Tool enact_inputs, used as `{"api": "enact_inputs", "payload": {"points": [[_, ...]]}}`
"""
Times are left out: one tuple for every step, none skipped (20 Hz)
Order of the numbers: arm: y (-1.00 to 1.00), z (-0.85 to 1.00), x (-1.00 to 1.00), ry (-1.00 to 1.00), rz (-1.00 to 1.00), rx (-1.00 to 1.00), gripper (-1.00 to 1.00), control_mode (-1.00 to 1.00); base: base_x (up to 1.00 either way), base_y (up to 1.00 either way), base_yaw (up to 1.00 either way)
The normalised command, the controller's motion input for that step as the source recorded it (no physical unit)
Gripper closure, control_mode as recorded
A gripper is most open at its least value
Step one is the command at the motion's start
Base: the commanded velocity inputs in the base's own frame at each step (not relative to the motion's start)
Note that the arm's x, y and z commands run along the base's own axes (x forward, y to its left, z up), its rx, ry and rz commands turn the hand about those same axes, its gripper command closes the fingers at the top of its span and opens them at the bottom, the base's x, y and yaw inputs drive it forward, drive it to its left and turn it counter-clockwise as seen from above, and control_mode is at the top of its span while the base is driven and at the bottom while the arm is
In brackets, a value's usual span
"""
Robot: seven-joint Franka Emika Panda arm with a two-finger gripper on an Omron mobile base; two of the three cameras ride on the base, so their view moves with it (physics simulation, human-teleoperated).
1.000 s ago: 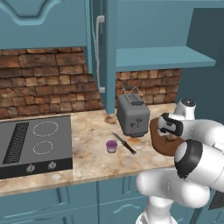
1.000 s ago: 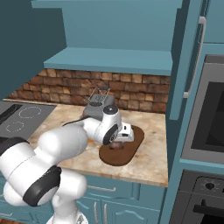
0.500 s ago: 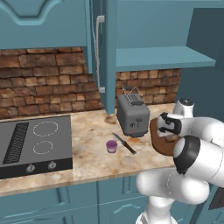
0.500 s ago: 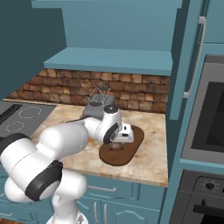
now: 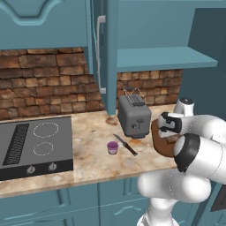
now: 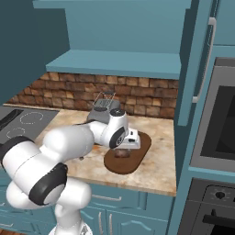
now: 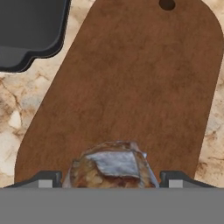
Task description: Pick the bread, place it on the cutting board, pick the jam, place it on the counter, and close the cabinet.
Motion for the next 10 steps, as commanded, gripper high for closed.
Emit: {"api": "enact_inputs", "payload": {"points": [[0.0,-0.16,0.0,0.0,0.0,0.0,1.0,-1.0,0.0,0.0,0.0],[0.0,-0.15,0.0,0.0,0.0,0.0,1.0,-1.0,0.0,0.0,0.0],[0.0,-0.18,0.0,0.0,0.0,0.0,1.0,-1.0,0.0,0.0,0.0],[0.0,-0.2,0.0,0.0,0.0,0.0,1.0,-1.0,0.0,0.0,0.0],[0.0,-0.2,0.0,0.0,0.0,0.0,1.0,-1.0,0.0,0.0,0.0],[0.0,-0.19,0.0,0.0,0.0,0.0,1.0,-1.0,0.0,0.0,0.0],[0.0,-0.13,0.0,0.0,0.0,0.0,1.0,-1.0,0.0,0.0,0.0],[0.0,-0.08,0.0,0.0,0.0,0.0,1.0,-1.0,0.0,0.0,0.0],[0.0,0.0,0.0,0.0,0.0,0.0,1.0,-1.0,0.0,0.0,0.0],[0.0,0.0,0.0,0.0,0.0,0.0,1.0,-1.0,0.0,0.0,0.0]]}}
